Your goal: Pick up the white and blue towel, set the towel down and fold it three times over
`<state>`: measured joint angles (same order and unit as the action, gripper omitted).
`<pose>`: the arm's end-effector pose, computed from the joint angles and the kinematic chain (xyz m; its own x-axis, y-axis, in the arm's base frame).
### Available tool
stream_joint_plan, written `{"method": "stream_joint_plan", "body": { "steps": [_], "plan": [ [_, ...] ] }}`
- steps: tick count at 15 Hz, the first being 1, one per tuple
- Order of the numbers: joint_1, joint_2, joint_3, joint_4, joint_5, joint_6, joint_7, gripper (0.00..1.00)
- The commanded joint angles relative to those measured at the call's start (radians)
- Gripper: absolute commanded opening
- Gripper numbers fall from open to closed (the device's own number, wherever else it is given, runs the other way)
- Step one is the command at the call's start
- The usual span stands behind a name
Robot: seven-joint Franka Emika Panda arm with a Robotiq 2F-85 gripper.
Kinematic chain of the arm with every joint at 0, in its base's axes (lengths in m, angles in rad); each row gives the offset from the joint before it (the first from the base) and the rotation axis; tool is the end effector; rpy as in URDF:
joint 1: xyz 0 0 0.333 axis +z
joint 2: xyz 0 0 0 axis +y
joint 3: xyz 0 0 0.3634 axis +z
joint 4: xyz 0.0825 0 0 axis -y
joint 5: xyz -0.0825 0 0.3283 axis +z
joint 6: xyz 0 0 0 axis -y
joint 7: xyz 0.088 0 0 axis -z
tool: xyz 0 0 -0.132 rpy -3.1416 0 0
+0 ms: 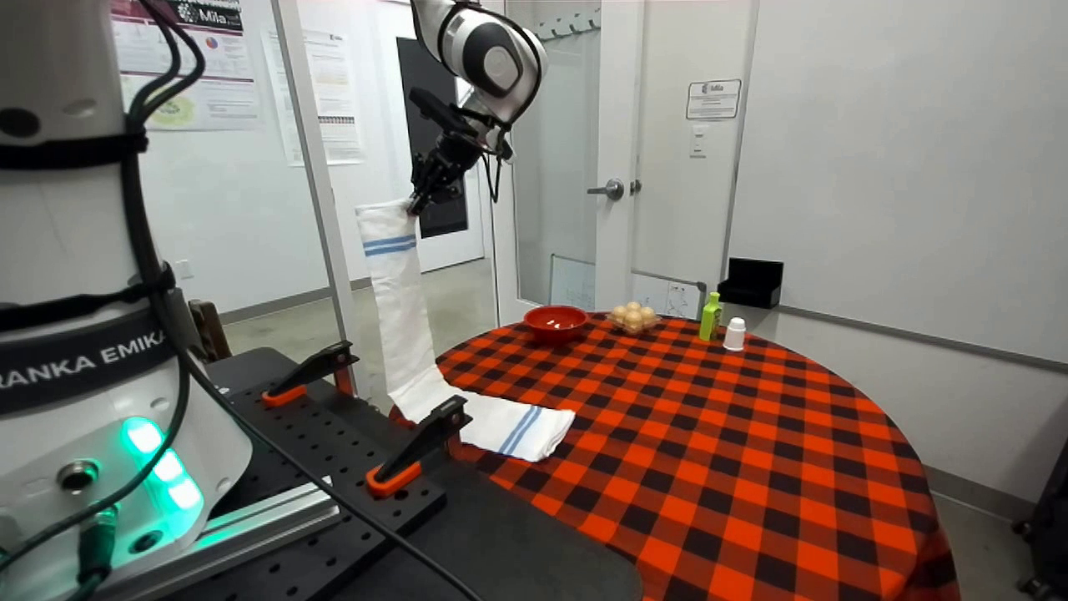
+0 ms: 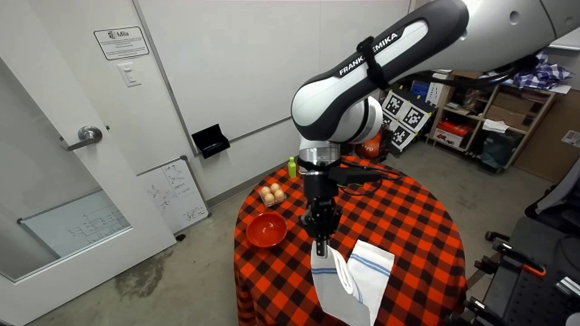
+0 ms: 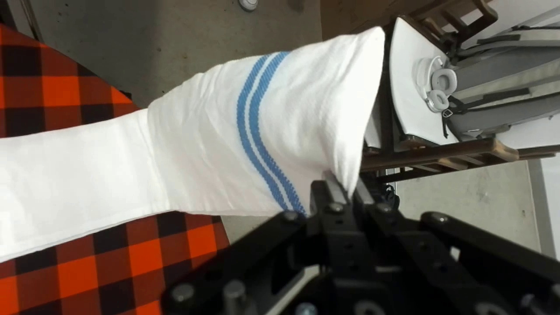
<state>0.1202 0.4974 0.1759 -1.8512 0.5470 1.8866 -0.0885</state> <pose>0.5319 0.2061 0.3023 0.8746 0.1964 -0.4432 -0.0490 -0.8737 -0.4840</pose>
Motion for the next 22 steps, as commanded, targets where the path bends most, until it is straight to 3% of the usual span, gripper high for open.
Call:
{"method": "stream_joint_plan", "body": {
  "steps": [1, 8, 17, 22],
  "plan": [
    [-0.021, 0.049, -0.013, 0.03, -0.038, -0.005, -0.026, 0.01],
    [-0.06, 0.12, -0.062, 0.035, -0.16, 0.056, -0.047, 0.01],
    [-0.143, 0.204, -0.097, 0.016, -0.187, 0.168, -0.052, 0.01],
    [-0.16, 0.176, -0.139, -0.015, -0.268, 0.243, -0.037, 0.01]
  ]
}}
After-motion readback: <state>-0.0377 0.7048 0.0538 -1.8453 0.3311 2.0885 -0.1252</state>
